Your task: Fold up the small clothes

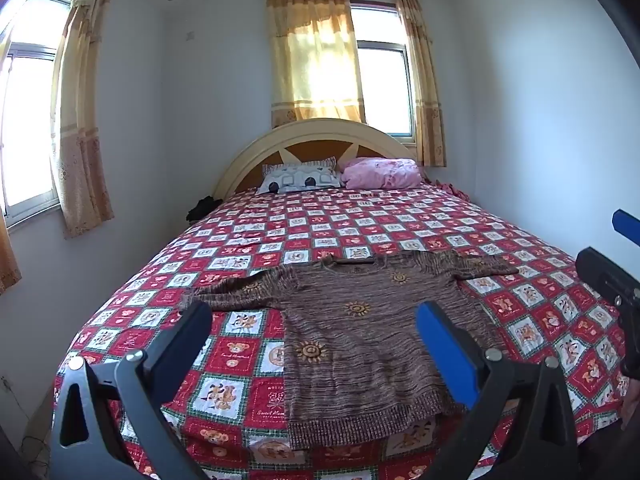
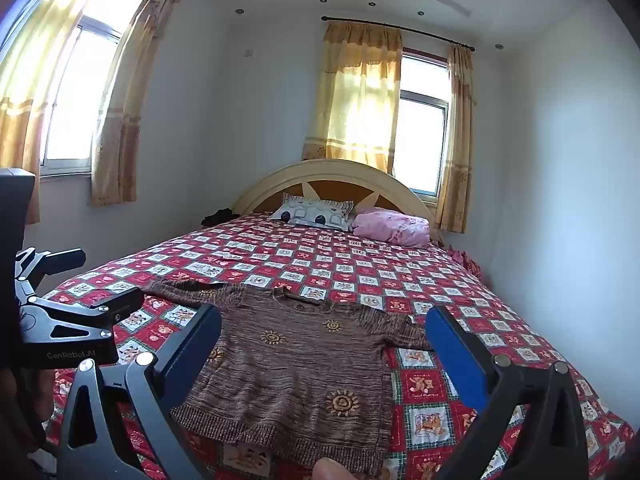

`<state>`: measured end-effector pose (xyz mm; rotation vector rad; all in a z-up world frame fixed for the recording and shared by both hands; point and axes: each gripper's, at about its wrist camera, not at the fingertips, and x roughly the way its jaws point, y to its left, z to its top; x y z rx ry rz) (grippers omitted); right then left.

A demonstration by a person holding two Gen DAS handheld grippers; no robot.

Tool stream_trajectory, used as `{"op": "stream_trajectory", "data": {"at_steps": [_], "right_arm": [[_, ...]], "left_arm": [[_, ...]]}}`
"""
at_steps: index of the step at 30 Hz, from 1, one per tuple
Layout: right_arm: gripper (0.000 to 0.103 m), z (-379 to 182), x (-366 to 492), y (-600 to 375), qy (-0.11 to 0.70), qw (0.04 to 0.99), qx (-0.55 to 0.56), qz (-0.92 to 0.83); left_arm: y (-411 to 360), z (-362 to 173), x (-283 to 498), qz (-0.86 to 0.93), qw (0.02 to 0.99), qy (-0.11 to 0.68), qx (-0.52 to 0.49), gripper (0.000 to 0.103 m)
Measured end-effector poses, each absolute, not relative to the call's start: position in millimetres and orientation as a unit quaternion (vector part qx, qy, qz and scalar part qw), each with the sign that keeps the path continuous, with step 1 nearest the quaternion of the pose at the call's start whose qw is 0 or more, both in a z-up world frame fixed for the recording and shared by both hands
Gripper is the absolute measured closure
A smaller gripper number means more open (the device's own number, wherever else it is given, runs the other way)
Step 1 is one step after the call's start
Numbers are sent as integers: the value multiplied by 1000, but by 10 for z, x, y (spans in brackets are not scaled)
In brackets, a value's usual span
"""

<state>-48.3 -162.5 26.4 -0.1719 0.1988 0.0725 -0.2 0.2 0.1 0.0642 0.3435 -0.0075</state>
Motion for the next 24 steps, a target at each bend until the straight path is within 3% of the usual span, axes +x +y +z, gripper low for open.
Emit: {"op": "stream_trajectory", "data": {"at_steps": [24], "right_arm": [[1,142,-380,-1659,117,989,-89,30]], "left_arm": [[17,-20,23,-6,983,179,30,0]]}}
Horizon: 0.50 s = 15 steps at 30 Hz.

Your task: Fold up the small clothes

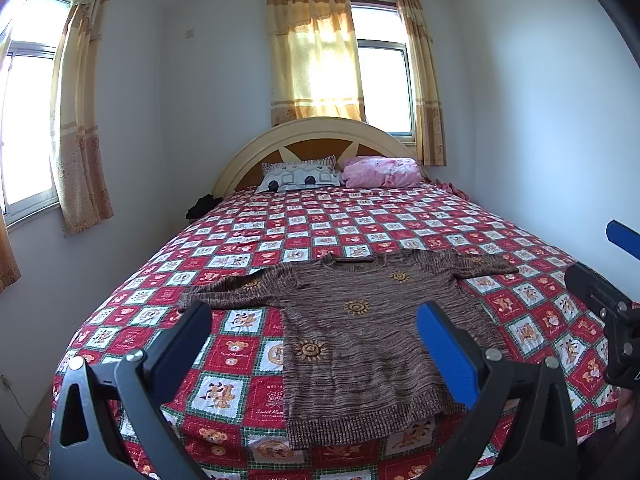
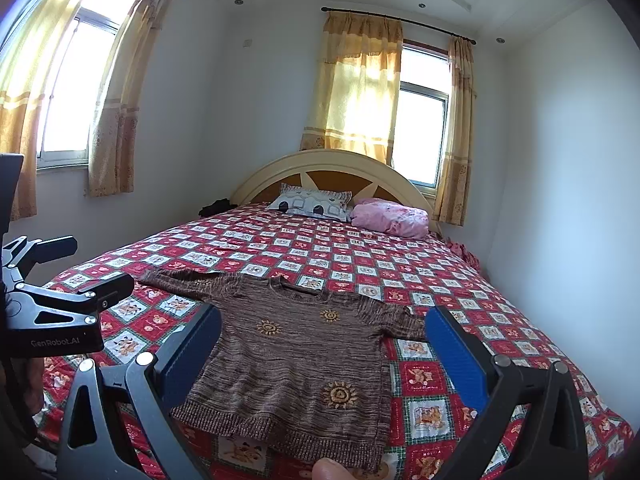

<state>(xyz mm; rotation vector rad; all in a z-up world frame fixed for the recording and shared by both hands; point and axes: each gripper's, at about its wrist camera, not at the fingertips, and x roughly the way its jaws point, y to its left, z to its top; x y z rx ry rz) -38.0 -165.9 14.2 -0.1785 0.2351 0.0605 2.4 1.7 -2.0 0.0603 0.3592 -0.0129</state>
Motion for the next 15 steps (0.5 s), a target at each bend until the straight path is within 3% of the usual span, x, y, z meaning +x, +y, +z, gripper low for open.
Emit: {"op": "stream_trajectory", "data": {"at_steps": [15], "right_arm": [[1,117,-362,-1675,124,988,-87,29]], "left_arm": [[18,-42,44,-5,983,182,30,0]]}}
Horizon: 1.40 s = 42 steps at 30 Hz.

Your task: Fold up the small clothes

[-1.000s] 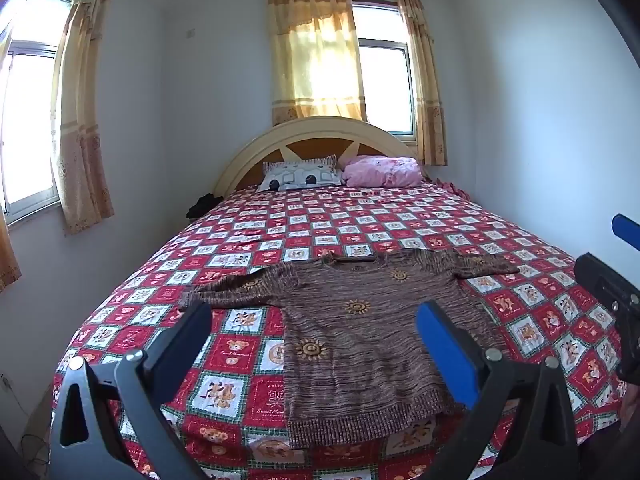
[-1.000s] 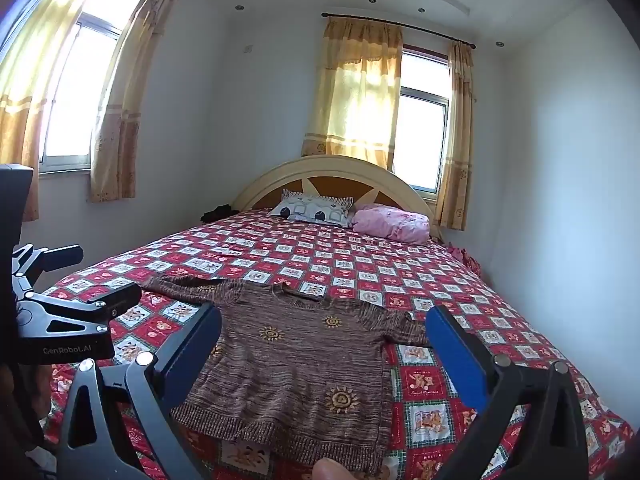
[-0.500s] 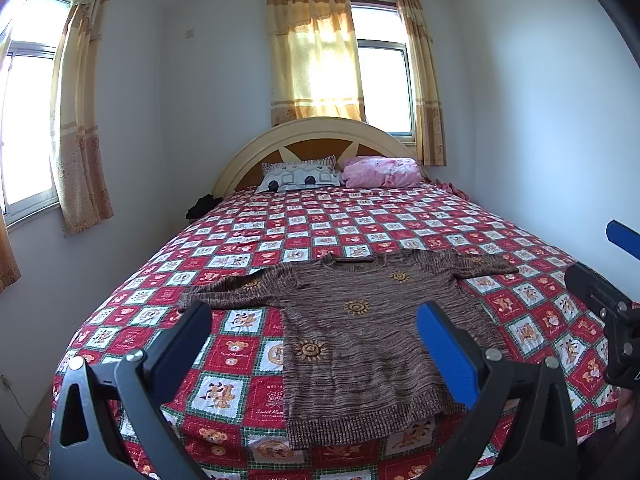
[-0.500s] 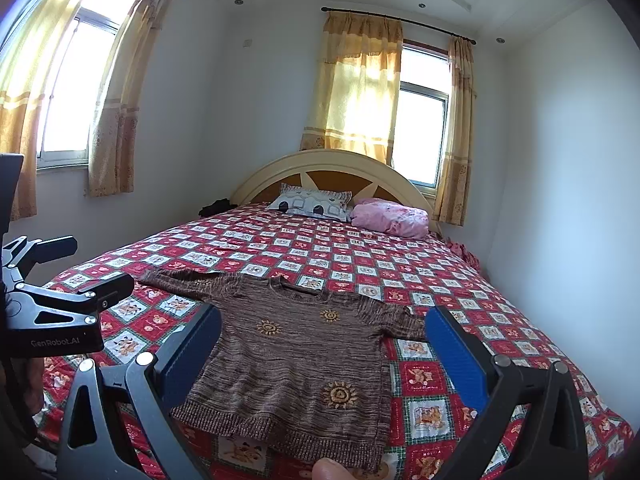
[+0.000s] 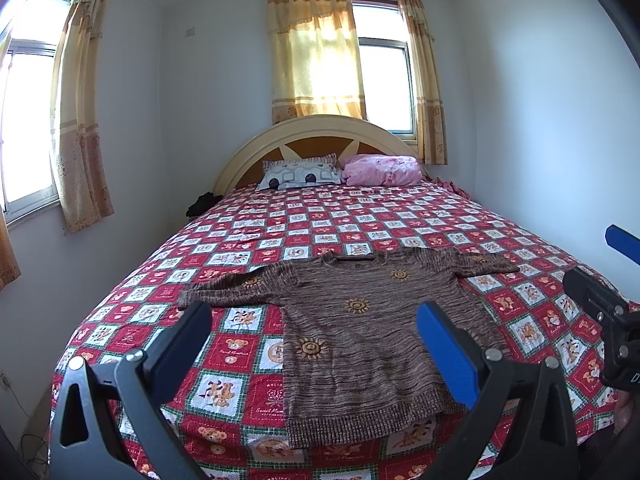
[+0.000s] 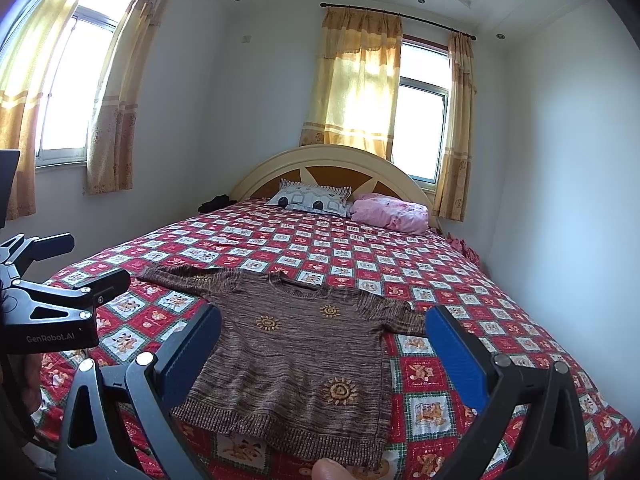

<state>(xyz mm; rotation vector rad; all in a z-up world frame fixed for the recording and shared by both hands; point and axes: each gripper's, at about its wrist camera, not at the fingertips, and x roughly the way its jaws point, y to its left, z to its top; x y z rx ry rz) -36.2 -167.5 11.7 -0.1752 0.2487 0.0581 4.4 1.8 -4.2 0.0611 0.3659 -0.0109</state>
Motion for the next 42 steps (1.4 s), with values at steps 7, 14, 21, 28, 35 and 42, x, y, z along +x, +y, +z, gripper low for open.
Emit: {"op": "stream_trajectory", "data": {"at_steps": [7,14,21,28,35,42], "right_arm": [[1,119,-360,-1672,125,988,-88,29],[1,110,-363,-1667,126,988,-89,28],[1,112,-364,-1665,126,988,-89,28],[1,118,-362,-1673,127,988,-88,28],[1,113,-351,-1671,129,987,-88,28],[1,109,-345,-1667,130,987,-90,28]], "left_arm": [[11,-52,46,-6,983,182,31,0],[-7,-55,40,-5,983,182,31,0],[-12,-55,33,-6,983,182,30,0],[-4,-53,34,-5,983,181,29,0],[10,-54,40,-6,983,181,29,0],[16,-55,40,-5,983,182,28,0]]}}
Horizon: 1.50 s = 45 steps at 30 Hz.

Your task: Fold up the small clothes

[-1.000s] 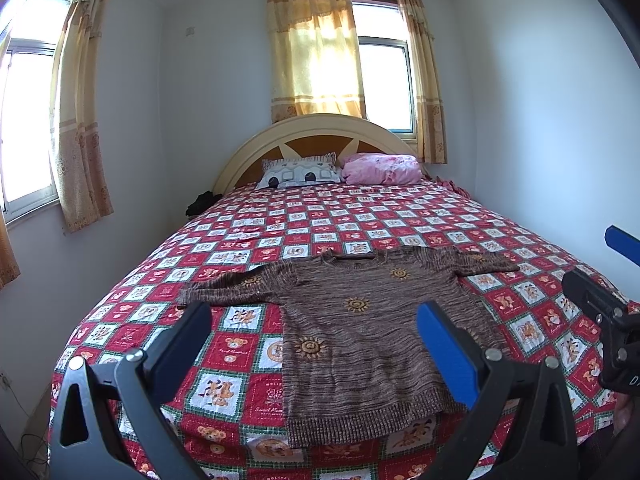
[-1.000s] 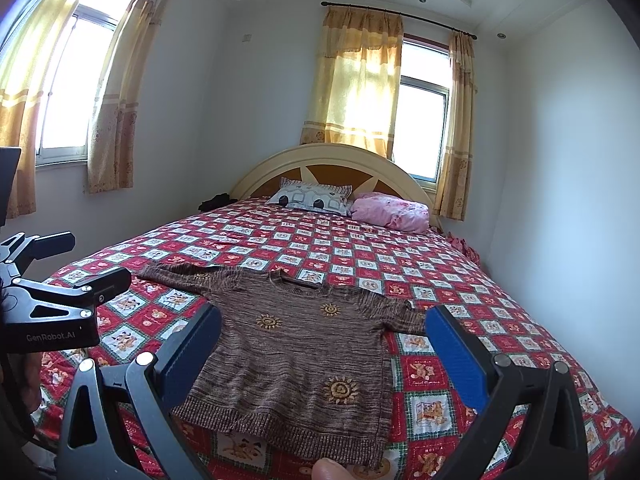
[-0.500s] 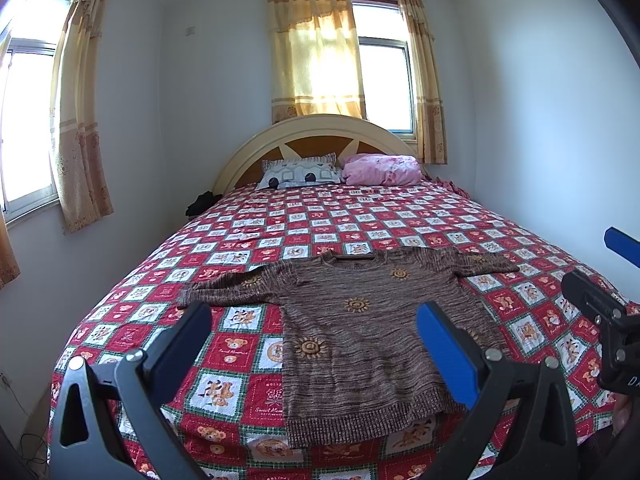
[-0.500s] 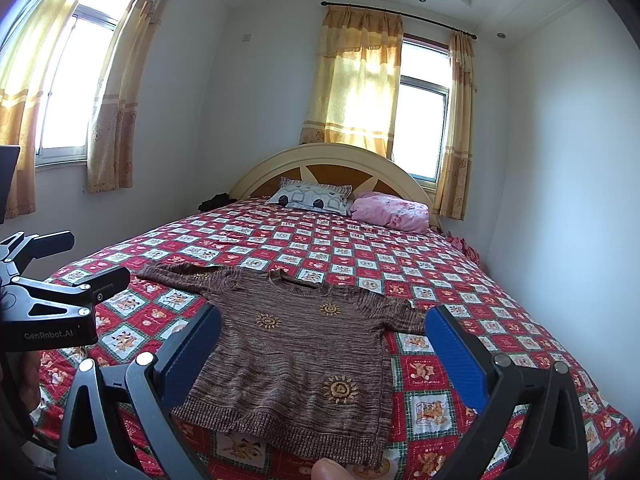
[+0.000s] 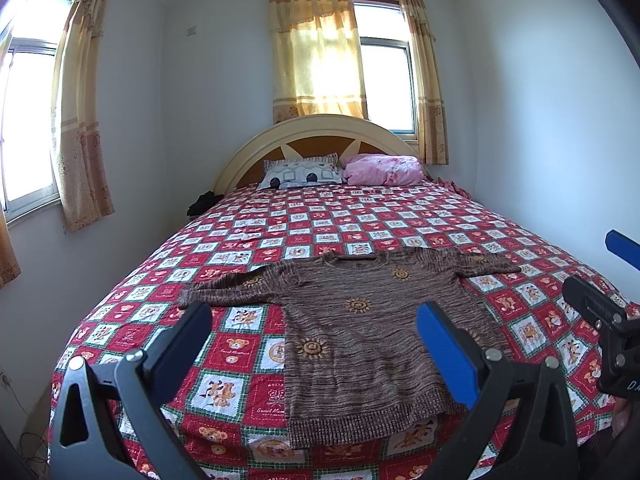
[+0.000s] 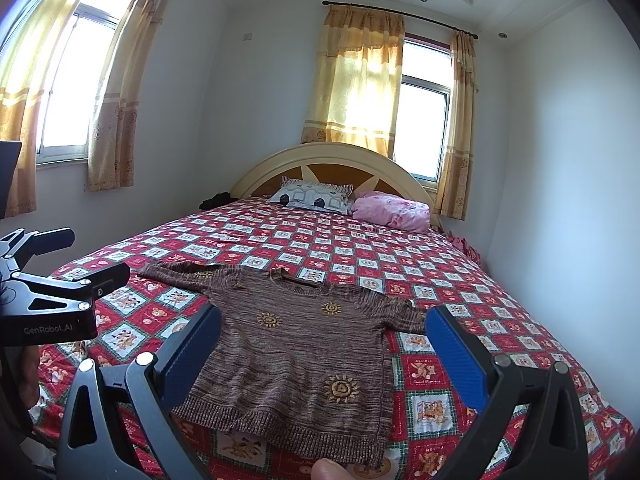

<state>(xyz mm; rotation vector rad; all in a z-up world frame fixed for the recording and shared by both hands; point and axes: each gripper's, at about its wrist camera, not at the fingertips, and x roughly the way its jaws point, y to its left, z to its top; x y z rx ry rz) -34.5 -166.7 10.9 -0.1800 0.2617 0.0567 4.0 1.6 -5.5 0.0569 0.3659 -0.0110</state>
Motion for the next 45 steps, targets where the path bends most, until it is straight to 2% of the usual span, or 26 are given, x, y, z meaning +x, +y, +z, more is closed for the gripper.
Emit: {"op": "stream_trajectory", "data": {"at_steps": [15,30,37,45], "right_arm": [[1,-54,-214,-1683,151,984,-87,37],[1,-676,333,-1960,245,966,-50,68],[1,-965,712,-2290,293,955,-36,38],[1,-1049,1209,-2845,331,944,-18,-13]], "left_arm": [[64,-192,189,-2,979,203,27,0],[-94,-831,606,-22,956,287,50,0],[31,-1112,1041,-11,945,322,62,0],[144,-1202,1609,7,941,331,72,0]]}}
